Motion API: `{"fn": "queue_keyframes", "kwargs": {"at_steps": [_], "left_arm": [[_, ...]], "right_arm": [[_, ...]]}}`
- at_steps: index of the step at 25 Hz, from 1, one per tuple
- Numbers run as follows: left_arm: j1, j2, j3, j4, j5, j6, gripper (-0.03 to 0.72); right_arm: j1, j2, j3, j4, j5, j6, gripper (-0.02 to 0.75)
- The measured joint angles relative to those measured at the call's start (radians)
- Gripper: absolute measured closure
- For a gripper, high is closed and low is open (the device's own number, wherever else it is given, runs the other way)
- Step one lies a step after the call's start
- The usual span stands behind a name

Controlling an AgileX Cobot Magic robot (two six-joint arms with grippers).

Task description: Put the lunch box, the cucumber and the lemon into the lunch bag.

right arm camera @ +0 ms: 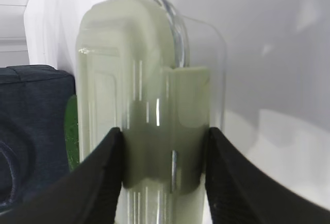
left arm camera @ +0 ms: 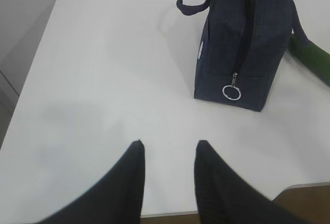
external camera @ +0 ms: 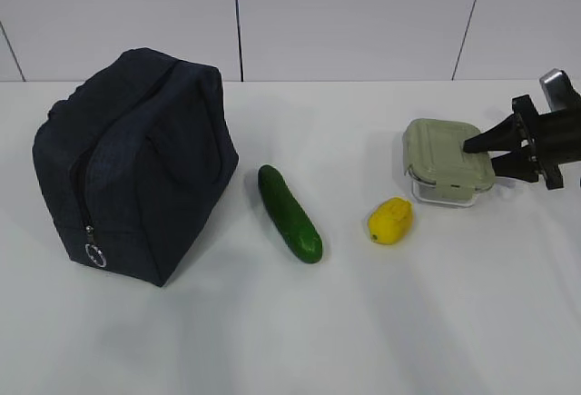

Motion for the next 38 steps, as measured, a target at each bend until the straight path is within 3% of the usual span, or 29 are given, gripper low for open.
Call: {"fn": "queue_keyframes", "kwargs": {"at_steps": [5, 10, 19, 25, 28, 38], "left_arm": [[0.000, 0.185, -0.099, 0.013, -0.018, 0.002, 0.449], [0.000, 0.369, -0.165, -0.002, -0.181, 0.035, 0.448], [0.000, 0.762, -0.210, -0.181, -0.338, 0.121, 0.439], [0.000, 1.014, -0.290, -0.413, -0.336, 0.265, 0.302], [0.000, 1.136, -0.346, -0.541, -0.330, 0.339, 0.283], [0.000, 1.471, -0.512, -0.664, -0.276, 0.388, 0.276]], "right_arm": [[0.000, -0.026, 0.000, 0.007, 0.000, 0.002, 0.400], [0.000, -0.031, 0.000, 0.011, 0.000, 0.002, 0.400], [0.002, -0.065, 0.000, 0.013, 0.000, 0.002, 0.400], [0.002, -0.065, 0.000, 0.013, 0.000, 0.002, 0.400], [0.002, -0.065, 0.000, 0.013, 0.000, 0.002, 0.400], [0.002, -0.065, 0.000, 0.013, 0.002, 0.002, 0.400]]}}
